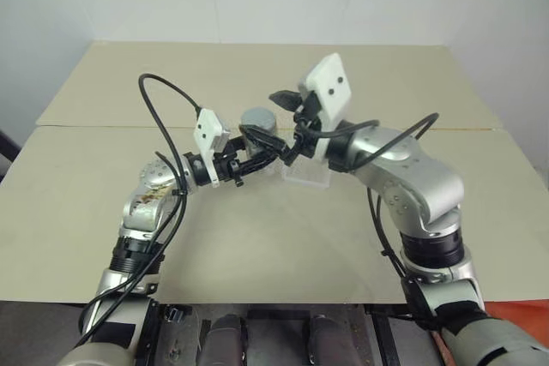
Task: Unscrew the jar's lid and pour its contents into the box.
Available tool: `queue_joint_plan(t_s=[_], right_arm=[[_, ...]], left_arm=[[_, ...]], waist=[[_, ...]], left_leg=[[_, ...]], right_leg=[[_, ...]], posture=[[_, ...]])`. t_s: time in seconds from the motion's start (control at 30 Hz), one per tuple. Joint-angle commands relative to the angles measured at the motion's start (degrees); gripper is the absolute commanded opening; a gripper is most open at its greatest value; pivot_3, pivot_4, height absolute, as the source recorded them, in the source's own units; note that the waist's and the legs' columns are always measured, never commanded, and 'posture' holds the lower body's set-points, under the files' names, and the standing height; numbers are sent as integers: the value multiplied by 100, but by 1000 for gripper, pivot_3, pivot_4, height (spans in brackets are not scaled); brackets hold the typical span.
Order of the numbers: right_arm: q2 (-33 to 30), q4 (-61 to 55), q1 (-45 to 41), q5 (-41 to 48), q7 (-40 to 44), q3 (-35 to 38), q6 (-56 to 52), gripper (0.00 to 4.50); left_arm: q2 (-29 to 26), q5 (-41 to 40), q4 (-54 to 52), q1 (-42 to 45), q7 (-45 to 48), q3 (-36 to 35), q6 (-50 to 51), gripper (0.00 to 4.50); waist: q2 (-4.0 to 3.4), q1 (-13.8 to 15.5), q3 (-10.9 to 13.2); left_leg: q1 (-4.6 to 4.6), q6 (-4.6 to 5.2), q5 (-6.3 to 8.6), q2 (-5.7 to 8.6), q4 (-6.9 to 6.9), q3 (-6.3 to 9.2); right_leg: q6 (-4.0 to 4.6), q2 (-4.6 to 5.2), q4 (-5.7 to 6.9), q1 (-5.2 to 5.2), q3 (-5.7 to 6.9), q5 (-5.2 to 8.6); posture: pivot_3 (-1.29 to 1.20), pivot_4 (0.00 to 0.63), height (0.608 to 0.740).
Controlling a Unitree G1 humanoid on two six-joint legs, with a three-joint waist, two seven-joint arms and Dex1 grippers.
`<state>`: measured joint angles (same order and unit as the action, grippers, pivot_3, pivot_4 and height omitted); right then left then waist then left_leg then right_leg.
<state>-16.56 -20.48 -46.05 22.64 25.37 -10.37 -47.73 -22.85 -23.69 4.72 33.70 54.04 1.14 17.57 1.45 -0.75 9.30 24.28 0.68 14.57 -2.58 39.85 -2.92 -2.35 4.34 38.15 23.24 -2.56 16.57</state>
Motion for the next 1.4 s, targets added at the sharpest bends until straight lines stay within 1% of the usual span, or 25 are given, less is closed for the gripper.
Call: queue_joint_plan(t_s=[0.03, 0.27, 0.87, 1.17, 1.4], right_arm=[[77, -66, -171, -160, -113, -4, 140, 4455], [67, 73, -151, -319, -138, 42, 90, 4455], [-558, -292, 198, -65, 341, 330, 60, 4455], [-760, -416, 310, 206, 528, 446, 146, 4455], [-879, -614, 483, 921, 1099, 794, 104, 4455]], left_arm=[[-45, -81, -276, 77, 94, -27, -52, 2072], [-103, -122, -342, 37, 181, -58, -31, 2072], [-666, -439, -327, -53, 866, -257, -43, 2072], [-829, -524, -315, -123, 1061, -244, -98, 2072], [-832, -487, -283, -125, 1151, -261, -114, 2072]], waist=[[0, 0, 0], [0, -1, 0], [0, -1, 0], [0, -1, 0], [0, 3, 0]], left_leg=[[0, 0, 0, 0, 0, 0], [0, 0, 0, 0, 0, 0], [0, 0, 0, -1, -2, 0], [0, 1, 0, -1, -2, 0], [0, 1, 0, -1, -2, 0]], right_leg=[[0, 0, 0, 0, 0, 0], [0, 0, -2, 0, 0, 0], [0, -1, -6, 0, 1, 0], [0, 0, -7, 0, 0, 0], [0, -1, -9, -2, 1, 0]], posture=[[0, 150, 740], [0, 150, 740], [0, 150, 740], [0, 150, 740], [0, 150, 740]])
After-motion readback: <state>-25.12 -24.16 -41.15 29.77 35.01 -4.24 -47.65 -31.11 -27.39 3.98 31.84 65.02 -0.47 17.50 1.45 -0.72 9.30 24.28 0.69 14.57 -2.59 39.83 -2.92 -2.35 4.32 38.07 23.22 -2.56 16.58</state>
